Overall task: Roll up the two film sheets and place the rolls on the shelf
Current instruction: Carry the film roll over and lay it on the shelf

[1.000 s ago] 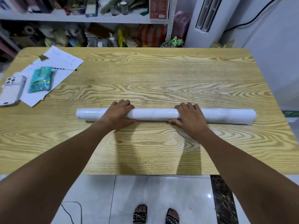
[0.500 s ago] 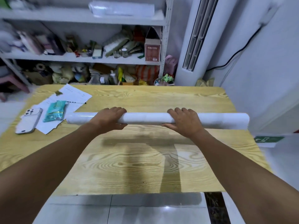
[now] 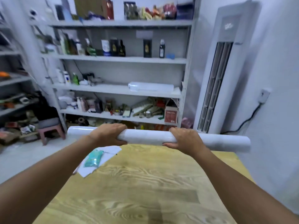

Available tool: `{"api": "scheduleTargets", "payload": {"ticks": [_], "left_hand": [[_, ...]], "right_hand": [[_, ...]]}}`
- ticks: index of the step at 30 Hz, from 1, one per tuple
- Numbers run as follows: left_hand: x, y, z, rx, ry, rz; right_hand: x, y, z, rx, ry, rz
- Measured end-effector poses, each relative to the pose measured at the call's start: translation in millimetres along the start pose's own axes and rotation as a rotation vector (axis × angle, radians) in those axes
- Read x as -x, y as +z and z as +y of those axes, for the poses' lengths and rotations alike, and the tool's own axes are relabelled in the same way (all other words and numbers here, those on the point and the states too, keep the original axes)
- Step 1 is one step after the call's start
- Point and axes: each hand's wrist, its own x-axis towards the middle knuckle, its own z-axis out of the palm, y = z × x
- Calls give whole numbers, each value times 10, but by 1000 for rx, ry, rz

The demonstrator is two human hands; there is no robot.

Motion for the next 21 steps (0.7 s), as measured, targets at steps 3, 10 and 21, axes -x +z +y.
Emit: {"api": "scheduleTargets", "payload": {"ticks": [3,10,21], "left_hand": [[138,-344,-98,-80,-50,2],[505,-1024,-53,-166,-156,40],[1108,-1305,-451,-228,-352,33]], "right_hand": [[-243,-206,-107,43,-30,38],[-697,-670,-204,-4,-136,64],[-1300,-739,-815,-38,-259,162]]}}
